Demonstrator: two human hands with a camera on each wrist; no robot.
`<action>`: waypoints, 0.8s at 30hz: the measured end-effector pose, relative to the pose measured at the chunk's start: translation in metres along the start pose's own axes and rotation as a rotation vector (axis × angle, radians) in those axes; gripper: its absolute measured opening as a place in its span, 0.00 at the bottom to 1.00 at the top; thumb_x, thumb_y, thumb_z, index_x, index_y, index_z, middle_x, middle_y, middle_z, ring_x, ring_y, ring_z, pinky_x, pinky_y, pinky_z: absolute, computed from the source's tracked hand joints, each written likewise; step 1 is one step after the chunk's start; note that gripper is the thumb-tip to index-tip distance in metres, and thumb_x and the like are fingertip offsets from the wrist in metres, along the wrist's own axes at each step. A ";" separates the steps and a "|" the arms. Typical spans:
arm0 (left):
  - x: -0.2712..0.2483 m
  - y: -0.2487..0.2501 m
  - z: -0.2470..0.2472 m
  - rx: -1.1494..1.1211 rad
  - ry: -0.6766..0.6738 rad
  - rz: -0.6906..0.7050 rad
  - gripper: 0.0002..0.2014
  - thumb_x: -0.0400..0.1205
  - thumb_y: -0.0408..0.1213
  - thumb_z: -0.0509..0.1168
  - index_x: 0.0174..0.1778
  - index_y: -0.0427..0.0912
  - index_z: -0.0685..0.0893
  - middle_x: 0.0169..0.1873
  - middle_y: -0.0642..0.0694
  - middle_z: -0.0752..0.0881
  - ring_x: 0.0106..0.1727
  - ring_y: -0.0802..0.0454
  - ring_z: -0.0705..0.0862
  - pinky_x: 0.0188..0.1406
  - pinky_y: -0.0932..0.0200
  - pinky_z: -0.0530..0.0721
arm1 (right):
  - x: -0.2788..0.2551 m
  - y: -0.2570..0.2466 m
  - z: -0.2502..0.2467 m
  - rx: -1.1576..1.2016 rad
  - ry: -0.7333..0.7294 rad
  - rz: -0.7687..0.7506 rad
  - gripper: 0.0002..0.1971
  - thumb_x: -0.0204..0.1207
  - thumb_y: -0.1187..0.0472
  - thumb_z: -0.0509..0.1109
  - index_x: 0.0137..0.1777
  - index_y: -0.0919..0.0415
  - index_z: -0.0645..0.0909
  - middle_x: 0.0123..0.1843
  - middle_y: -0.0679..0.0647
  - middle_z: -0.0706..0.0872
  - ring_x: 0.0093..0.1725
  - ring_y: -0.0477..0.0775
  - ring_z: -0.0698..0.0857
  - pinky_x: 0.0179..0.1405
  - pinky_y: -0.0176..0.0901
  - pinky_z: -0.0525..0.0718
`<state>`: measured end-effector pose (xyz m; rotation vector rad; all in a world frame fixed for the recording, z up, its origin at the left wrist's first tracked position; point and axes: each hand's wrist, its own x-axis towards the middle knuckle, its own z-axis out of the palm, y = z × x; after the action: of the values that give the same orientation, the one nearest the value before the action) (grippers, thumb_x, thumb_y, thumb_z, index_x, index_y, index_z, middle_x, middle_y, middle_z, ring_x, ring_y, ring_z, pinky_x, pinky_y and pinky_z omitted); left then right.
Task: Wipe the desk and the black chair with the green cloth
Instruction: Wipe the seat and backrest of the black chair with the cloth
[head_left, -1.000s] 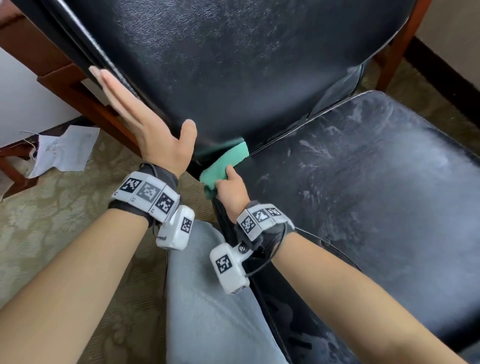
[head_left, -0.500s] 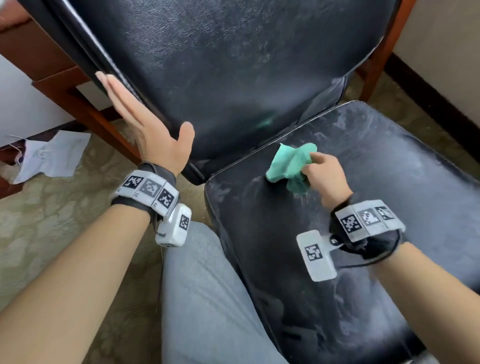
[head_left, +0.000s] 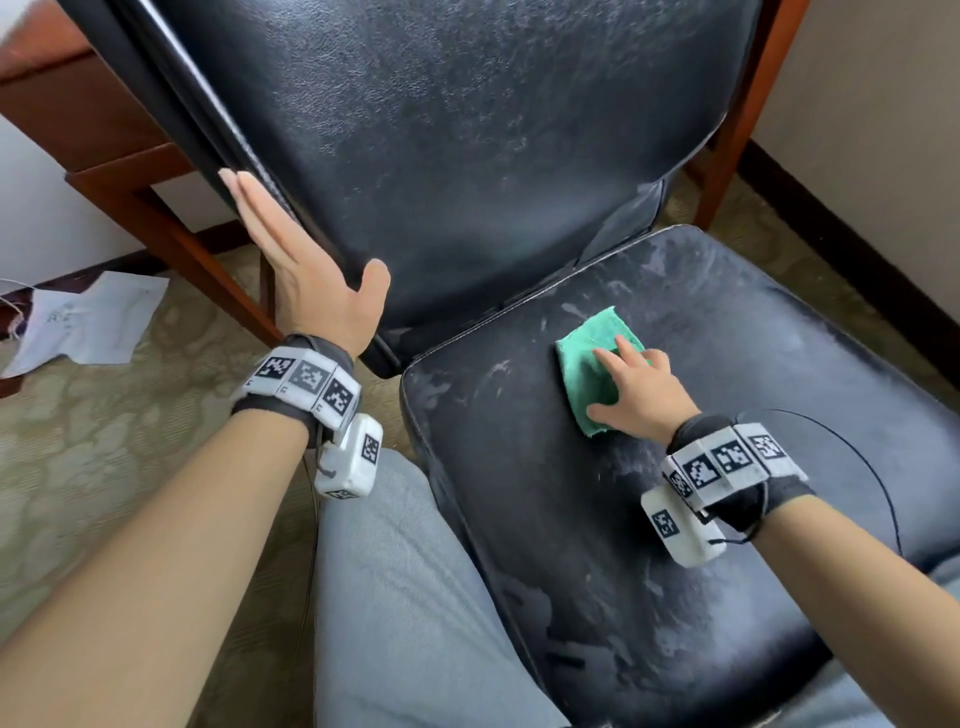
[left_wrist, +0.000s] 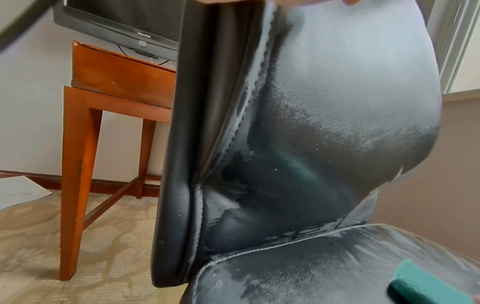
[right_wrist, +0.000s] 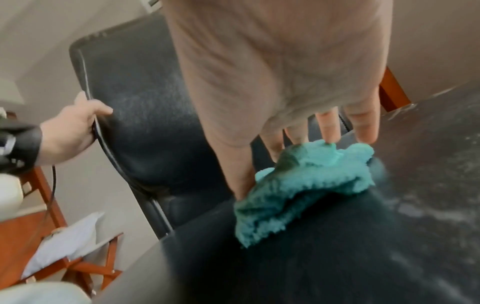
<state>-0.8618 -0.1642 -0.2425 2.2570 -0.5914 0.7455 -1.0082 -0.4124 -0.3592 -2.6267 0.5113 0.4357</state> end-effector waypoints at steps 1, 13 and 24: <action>0.000 0.000 0.000 0.004 -0.003 -0.003 0.52 0.67 0.36 0.68 0.74 0.13 0.43 0.75 0.15 0.44 0.80 0.28 0.50 0.80 0.64 0.46 | -0.001 -0.002 0.001 -0.023 -0.016 -0.019 0.42 0.73 0.48 0.71 0.83 0.49 0.53 0.85 0.54 0.47 0.81 0.66 0.49 0.78 0.58 0.61; -0.002 0.028 0.018 -0.140 0.219 -0.160 0.46 0.69 0.31 0.64 0.77 0.17 0.46 0.78 0.21 0.47 0.81 0.37 0.51 0.78 0.68 0.45 | 0.012 0.001 -0.003 0.106 0.050 -0.076 0.20 0.82 0.65 0.59 0.74 0.65 0.73 0.77 0.62 0.68 0.75 0.65 0.67 0.71 0.49 0.66; 0.015 0.048 0.054 0.023 0.465 -0.546 0.46 0.70 0.46 0.58 0.80 0.24 0.50 0.79 0.31 0.54 0.81 0.35 0.54 0.78 0.47 0.52 | 0.054 0.020 -0.095 1.650 0.407 0.140 0.11 0.86 0.64 0.53 0.59 0.58 0.76 0.44 0.51 0.83 0.35 0.44 0.81 0.28 0.30 0.80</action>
<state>-0.8606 -0.2381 -0.2440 2.0179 0.2469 0.9382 -0.9487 -0.4881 -0.3051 -1.0432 0.7170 -0.4050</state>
